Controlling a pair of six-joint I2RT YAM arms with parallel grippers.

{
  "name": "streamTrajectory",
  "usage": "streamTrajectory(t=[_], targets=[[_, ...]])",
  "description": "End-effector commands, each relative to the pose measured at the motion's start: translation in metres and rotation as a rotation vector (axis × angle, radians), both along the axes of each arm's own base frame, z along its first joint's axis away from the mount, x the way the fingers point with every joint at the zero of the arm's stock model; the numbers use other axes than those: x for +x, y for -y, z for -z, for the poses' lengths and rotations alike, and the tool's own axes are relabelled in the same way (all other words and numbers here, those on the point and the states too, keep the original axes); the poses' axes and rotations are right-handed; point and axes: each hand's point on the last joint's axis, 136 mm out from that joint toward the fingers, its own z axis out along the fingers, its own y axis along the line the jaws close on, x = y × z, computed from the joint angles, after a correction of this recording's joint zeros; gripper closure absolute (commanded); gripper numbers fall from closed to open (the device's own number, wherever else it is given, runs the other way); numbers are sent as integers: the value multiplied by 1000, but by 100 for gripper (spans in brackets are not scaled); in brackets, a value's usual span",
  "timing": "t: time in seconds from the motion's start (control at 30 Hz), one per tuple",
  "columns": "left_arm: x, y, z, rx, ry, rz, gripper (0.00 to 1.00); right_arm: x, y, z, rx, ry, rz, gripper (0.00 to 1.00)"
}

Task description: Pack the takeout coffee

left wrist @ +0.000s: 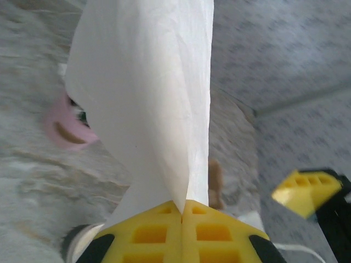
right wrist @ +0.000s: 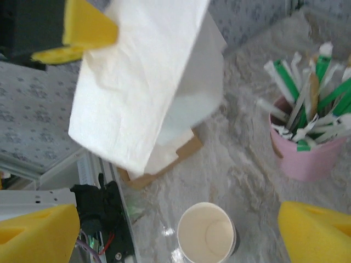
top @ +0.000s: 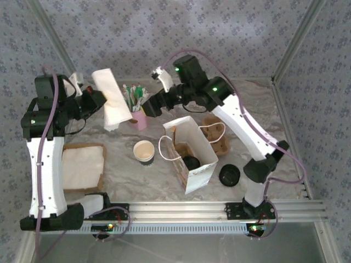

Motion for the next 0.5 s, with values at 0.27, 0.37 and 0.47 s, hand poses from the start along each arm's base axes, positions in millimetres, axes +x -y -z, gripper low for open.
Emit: streamTrajectory(t=[0.27,0.37,0.47], targets=[[-34,89,-53,-62,82,400,100,-40,29,-81,200,298,-99,8],[-38,105,-53,-61,69,457,100,-46,36,-87,210,342,-103,10],[-40,117,-52,-54,60,497,100,-49,40,-90,211,370,-104,13]])
